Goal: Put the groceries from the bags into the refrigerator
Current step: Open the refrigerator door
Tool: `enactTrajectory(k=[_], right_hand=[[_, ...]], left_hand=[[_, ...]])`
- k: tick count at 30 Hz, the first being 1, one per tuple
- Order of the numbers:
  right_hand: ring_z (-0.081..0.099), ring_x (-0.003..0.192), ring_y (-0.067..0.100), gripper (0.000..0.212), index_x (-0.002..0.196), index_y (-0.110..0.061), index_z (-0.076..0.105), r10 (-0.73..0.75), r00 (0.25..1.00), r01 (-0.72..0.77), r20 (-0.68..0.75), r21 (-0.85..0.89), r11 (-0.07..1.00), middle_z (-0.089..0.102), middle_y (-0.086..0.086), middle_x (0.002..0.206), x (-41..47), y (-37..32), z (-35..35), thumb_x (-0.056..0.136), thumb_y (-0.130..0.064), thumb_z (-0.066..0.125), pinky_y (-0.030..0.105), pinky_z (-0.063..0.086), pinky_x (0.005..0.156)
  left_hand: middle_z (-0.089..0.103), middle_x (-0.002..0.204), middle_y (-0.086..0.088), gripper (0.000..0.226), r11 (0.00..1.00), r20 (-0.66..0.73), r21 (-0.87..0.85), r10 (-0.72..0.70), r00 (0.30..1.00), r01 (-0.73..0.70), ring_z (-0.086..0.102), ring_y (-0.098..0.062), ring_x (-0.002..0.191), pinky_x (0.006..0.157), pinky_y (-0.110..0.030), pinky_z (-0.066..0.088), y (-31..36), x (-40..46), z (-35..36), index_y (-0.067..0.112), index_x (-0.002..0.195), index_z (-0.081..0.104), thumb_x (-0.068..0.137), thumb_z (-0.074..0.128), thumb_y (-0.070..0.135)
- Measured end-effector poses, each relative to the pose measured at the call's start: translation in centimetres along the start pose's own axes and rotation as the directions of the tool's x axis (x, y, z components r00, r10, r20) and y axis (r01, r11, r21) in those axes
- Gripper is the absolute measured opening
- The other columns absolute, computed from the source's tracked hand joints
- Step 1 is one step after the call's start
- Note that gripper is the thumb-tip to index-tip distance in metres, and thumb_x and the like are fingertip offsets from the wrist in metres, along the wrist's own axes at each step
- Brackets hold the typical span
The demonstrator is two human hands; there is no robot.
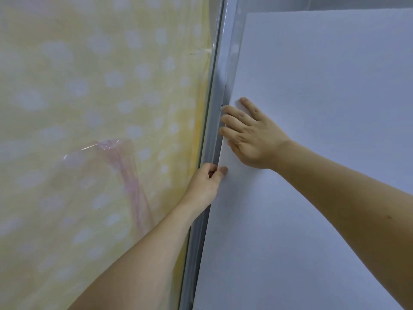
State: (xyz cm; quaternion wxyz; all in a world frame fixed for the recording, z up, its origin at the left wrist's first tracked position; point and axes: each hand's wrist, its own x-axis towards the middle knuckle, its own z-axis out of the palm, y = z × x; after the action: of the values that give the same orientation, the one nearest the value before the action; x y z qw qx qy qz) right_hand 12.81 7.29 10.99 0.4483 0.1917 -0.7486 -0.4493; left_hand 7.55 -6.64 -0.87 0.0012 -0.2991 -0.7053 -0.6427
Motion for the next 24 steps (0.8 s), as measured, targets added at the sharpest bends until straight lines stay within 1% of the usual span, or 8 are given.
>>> enactTrajectory(k=[4, 6, 8, 12, 16, 19, 21, 24], right_hand=[[0.049, 0.131, 0.031, 0.028, 0.106, -0.007, 0.067, -0.008, 0.993, 0.016, -0.122, 0.063, 0.998, 0.063, 0.011, 0.117, 0.2, -0.7, -2.7, 0.097, -0.016, 0.042, 0.055, 0.027, 0.115], [0.049, 0.132, 0.032, 0.026, 0.106, -0.007, 0.067, -0.011, 0.988, 0.025, -0.154, 0.095, 0.995, 0.062, 0.012, 0.118, 0.2, -1.2, -4.0, 0.095, -0.015, 0.045, 0.056, 0.028, 0.114], [0.048, 0.132, 0.032, 0.025, 0.106, -0.007, 0.066, -0.015, 0.983, 0.038, -0.184, 0.122, 0.992, 0.062, 0.012, 0.118, 0.2, -1.7, -5.4, 0.094, -0.014, 0.046, 0.057, 0.029, 0.113], [0.046, 0.135, 0.031, 0.029, 0.108, -0.008, 0.066, 0.014, 0.978, 0.018, -0.209, 0.148, 0.989, 0.061, 0.011, 0.122, -0.3, -2.9, -9.3, 0.096, -0.015, 0.04, 0.056, 0.027, 0.114], [0.045, 0.136, 0.031, 0.03, 0.109, -0.009, 0.065, 0.013, 0.977, 0.024, -0.215, 0.168, 0.985, 0.061, 0.01, 0.122, -1.0, -3.6, -13.6, 0.098, -0.018, 0.038, 0.056, 0.026, 0.115], [0.044, 0.137, 0.031, 0.031, 0.111, -0.01, 0.065, 0.018, 0.981, 0.013, -0.194, 0.156, 0.988, 0.06, 0.009, 0.124, -1.6, -3.9, -16.4, 0.098, -0.02, 0.039, 0.056, 0.028, 0.114], [0.043, 0.138, 0.031, 0.031, 0.111, -0.01, 0.064, 0.03, 0.983, 0.001, -0.182, 0.169, 0.986, 0.059, 0.009, 0.125, -1.9, -4.4, -18.1, 0.099, -0.021, 0.038, 0.056, 0.028, 0.114], [0.041, 0.139, 0.031, 0.029, 0.11, -0.01, 0.064, 0.037, 0.986, -0.008, -0.163, 0.174, 0.985, 0.059, 0.01, 0.125, -2.6, -4.7, -20.3, 0.101, -0.02, 0.039, 0.056, 0.027, 0.114]], left_hand=[[0.063, 0.09, 0.002, 0.032, 1.0, -0.055, -0.019, -0.006, 0.998, 0.005, 0.058, -0.016, 0.079, 0.067, -0.026, 0.043, 0.9, -3.4, -0.9, 0.016, 0.102, 0.061, 0.096, 0.056, 0.048], [0.069, 0.096, 0.0, 0.041, 1.0, -0.074, -0.029, -0.01, 0.997, 0.008, 0.066, -0.02, 0.088, 0.077, -0.031, 0.052, 1.5, -5.1, -1.3, 0.018, 0.101, 0.063, 0.089, 0.06, 0.057], [0.073, 0.102, -0.001, 0.058, 0.998, -0.107, -0.055, -0.017, 0.994, 0.011, 0.069, -0.023, 0.097, 0.092, -0.046, 0.054, 1.9, -6.8, -1.6, 0.021, 0.103, 0.066, 0.074, 0.059, 0.071], [0.073, 0.101, -0.005, 0.062, 0.999, -0.149, -0.037, -0.008, 0.989, 0.003, 0.069, -0.029, 0.097, 0.095, -0.054, 0.051, 2.9, -10.8, -2.0, 0.021, 0.1, 0.066, 0.067, 0.058, 0.073], [0.073, 0.099, -0.012, 0.048, 1.0, -0.192, -0.003, 0.006, 0.981, -0.006, 0.067, -0.036, 0.096, 0.091, -0.055, 0.052, 5.0, -15.3, -2.4, 0.017, 0.095, 0.065, 0.075, 0.059, 0.061], [0.073, 0.096, -0.011, 0.044, 1.0, -0.209, 0.014, 0.01, 0.978, -0.008, 0.067, -0.037, 0.093, 0.088, -0.055, 0.053, 6.0, -18.1, -2.5, 0.02, 0.091, 0.064, 0.077, 0.06, 0.061], [0.07, 0.088, -0.005, 0.033, 0.999, -0.222, 0.041, 0.008, 0.975, 0.001, 0.064, -0.031, 0.083, 0.08, -0.043, 0.054, 7.0, -19.8, -2.4, 0.02, 0.089, 0.061, 0.088, 0.061, 0.053], [0.059, 0.081, 0.007, 0.021, 0.995, -0.24, 0.102, 0.015, 0.971, 0.01, 0.052, -0.015, 0.074, 0.07, -0.03, 0.043, 7.8, -21.8, -2.3, 0.021, 0.091, 0.058, 0.097, 0.058, 0.041]])
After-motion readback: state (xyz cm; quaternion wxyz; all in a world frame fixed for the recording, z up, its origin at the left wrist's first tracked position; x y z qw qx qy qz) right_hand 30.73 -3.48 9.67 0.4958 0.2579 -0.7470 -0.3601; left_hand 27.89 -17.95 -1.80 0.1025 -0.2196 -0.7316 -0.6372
